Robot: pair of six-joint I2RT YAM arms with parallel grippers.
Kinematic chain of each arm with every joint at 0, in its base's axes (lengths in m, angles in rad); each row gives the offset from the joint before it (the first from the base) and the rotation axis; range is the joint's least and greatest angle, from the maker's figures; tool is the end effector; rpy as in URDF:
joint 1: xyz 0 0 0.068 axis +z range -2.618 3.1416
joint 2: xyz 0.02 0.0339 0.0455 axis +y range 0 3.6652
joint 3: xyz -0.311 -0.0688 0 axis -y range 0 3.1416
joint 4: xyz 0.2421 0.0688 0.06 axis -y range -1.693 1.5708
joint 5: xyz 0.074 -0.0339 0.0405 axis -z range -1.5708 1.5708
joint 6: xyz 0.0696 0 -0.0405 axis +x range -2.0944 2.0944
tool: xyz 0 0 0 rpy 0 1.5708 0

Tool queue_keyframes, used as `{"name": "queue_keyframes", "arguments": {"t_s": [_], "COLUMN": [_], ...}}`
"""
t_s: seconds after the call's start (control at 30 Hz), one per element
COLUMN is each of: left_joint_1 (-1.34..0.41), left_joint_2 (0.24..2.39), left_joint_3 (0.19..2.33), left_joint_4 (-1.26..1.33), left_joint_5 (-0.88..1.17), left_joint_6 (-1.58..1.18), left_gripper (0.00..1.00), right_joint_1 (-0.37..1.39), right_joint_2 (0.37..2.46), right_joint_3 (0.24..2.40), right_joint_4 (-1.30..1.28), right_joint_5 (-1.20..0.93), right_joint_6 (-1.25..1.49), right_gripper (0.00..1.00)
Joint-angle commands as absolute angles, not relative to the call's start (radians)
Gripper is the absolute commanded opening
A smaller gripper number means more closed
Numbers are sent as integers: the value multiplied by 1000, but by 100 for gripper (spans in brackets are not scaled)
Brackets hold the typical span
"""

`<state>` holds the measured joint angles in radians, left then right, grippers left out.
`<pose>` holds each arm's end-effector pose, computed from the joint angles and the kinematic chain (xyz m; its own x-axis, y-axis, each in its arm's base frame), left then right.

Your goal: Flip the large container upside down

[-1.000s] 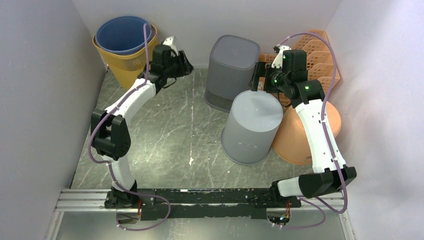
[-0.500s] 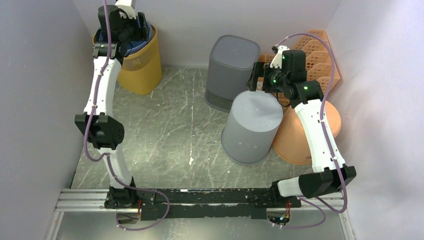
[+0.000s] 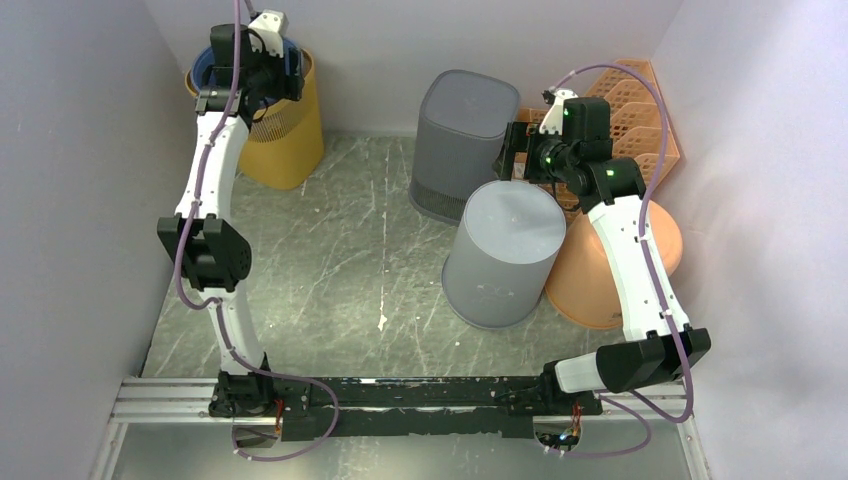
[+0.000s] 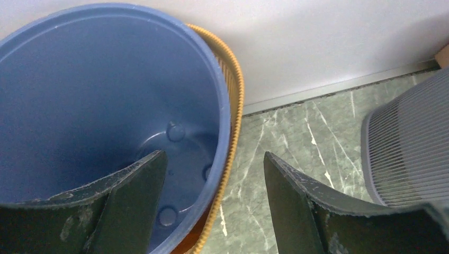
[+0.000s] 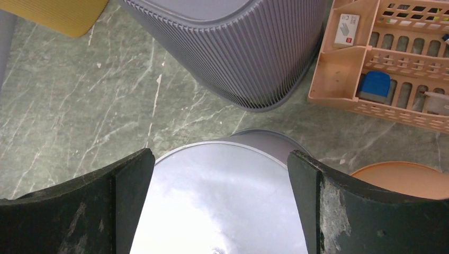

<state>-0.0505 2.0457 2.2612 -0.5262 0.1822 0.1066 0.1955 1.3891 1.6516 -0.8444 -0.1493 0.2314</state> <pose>0.5202 -0.0389 0.4569 -0.2800 0.1189 -0.9526 0.2532 0.9663 0.0462 0.2936 0.0687 0.4617 -0.5968 0.1130 -0.7944 -0.1820 0.9452 0.2712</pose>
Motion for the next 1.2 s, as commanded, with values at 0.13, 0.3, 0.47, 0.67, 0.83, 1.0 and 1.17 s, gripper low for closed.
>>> {"name": "queue_keyframes", "arguments": {"t_s": [0.13, 0.3, 0.47, 0.67, 0.83, 1.0, 1.17], "left_joint_1": [-23, -22, -16, 9, 23, 25, 27], "left_joint_2": [2054, 2080, 2052, 1984, 1981, 1979, 1978], "left_joint_3": [2243, 2234, 2186, 2120, 2143, 2165, 2177], "left_joint_4": [-500, -535, -494, -394, -384, -392, -398], "left_joint_5": [141, 73, 34, 148, 168, 173, 167], "left_joint_6": [132, 151, 147, 62, 46, 50, 56], "left_gripper": [77, 74, 72, 73, 73, 73, 73], "right_joint_1": [192, 193, 192, 193, 193, 192, 192], "right_joint_2": [1390, 1394, 1396, 1395, 1386, 1384, 1394], "right_joint_3": [1663, 1666, 1662, 1660, 1650, 1640, 1644], "right_joint_4": [-860, -858, -856, -854, -856, -852, -850], "right_joint_5": [-143, -144, -143, -146, -140, -140, -144], "right_joint_6": [227, 229, 232, 238, 239, 242, 241], "right_gripper": [100, 100, 100, 100, 100, 100, 100]}}
